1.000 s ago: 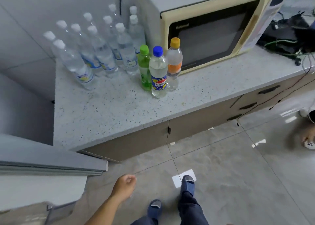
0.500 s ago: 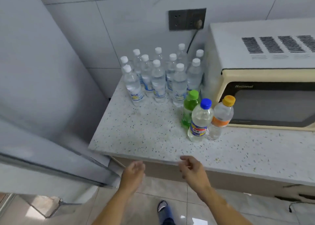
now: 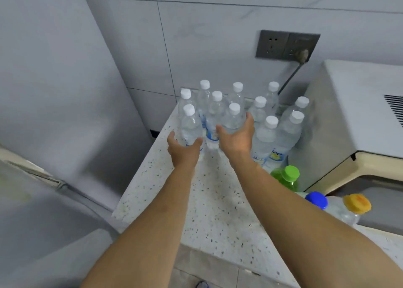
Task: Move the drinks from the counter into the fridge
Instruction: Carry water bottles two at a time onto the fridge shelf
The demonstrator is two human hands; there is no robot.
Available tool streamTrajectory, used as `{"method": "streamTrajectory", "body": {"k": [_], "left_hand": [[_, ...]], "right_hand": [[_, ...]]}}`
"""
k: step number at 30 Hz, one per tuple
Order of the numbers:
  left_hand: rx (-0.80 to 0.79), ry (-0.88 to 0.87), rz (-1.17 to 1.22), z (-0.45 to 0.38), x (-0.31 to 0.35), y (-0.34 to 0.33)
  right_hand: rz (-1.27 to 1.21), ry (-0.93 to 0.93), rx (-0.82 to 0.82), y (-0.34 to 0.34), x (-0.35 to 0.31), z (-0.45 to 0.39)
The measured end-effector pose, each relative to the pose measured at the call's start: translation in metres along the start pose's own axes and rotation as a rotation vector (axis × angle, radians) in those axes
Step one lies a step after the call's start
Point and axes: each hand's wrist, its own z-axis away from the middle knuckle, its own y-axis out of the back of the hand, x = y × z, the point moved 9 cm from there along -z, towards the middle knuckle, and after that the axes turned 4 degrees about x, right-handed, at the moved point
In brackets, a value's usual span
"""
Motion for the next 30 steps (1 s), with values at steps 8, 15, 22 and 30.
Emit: {"method": "streamTrajectory", "body": {"k": [8, 15, 22, 30], "left_hand": [[0.007, -0.106, -0.125, -0.036, 0.004, -0.026], [-0.013, -0.174, -0.157, -0.024, -0.008, -0.016], [-0.073, -0.248, -0.285, 0.025, -0.023, 0.026], [-0.222, -0.269, -0.369, 0.098, -0.058, 0.071]], "right_hand": [[0.089, 0.053, -0.013, -0.015, 0.008, -0.03], [0.129, 0.137, -0.038, -0.006, 0.016, -0.01], [0.094, 0.125, -0.078, 0.025, 0.022, 0.038], [0.231, 0.226, -0.202, 0.055, 0.04, 0.098]]}}
